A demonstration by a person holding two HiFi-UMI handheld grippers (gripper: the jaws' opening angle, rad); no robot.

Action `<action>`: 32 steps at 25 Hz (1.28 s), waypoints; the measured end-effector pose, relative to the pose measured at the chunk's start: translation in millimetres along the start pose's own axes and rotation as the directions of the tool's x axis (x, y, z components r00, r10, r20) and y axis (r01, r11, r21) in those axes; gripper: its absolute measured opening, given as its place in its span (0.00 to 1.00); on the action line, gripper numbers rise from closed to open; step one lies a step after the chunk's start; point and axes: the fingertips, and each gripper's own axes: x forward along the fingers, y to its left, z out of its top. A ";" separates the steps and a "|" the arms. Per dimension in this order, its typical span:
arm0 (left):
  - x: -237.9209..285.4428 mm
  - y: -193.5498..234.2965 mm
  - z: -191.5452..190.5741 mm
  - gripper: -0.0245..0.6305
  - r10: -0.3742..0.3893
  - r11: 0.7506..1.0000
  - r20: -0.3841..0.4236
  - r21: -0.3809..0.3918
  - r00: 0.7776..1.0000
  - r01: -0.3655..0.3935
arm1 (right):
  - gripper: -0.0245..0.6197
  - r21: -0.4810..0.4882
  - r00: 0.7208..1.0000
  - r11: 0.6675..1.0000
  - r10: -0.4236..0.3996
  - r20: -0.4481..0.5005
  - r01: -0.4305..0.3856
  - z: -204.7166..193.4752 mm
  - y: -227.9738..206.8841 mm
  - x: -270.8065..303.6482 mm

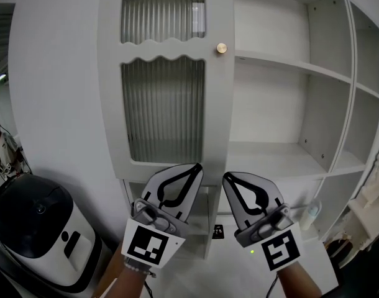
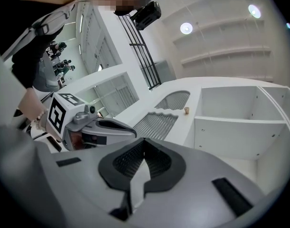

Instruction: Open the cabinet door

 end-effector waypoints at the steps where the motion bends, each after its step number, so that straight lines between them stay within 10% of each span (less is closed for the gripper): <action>1: 2.0 2.9 0.3 0.04 0.007 1.000 0.002 -0.002 1.000 -0.007 | 0.03 -0.004 1.000 1.000 -0.003 0.002 0.003 1.7 -2.1 1.2; 32: 74.5 70.2 84.3 0.04 0.018 0.977 0.180 0.204 0.983 -0.056 | 0.03 -0.138 0.995 0.990 -0.003 0.102 0.017 59.3 -51.2 35.8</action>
